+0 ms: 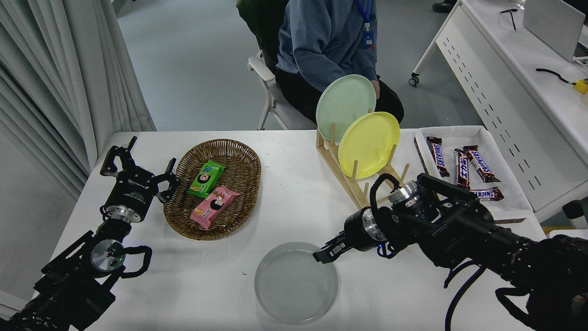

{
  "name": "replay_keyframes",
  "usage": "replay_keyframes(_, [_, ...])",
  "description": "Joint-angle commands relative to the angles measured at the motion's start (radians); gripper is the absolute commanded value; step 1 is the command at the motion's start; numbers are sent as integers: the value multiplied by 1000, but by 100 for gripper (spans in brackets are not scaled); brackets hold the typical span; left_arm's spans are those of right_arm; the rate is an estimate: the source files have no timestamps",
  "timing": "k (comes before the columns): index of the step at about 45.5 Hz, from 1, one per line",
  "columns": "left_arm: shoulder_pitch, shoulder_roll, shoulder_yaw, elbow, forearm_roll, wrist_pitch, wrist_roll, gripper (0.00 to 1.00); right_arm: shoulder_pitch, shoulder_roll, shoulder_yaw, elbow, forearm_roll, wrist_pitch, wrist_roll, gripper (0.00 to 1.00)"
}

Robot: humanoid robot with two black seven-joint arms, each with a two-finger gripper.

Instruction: Place the plate on the table

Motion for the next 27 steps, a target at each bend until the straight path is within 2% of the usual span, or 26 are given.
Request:
replay_keyframes(1, [0, 0, -1, -1, 0, 0, 0, 100, 23, -2, -5, 58, -3, 100, 0, 100])
replay_keyframes(12, [0, 0, -1, 1, 0, 0, 0, 100, 43, -28, -7, 190, -3, 203, -1, 100])
replay_keyframes(21, [0, 0, -1, -1, 0, 0, 0, 100, 46, -99, -37, 293, -53, 391, 0, 100])
replay_keyframes(27, [0, 0, 0, 1, 0, 0, 0, 100, 72, -148, -31, 344, -107, 448, 0, 100])
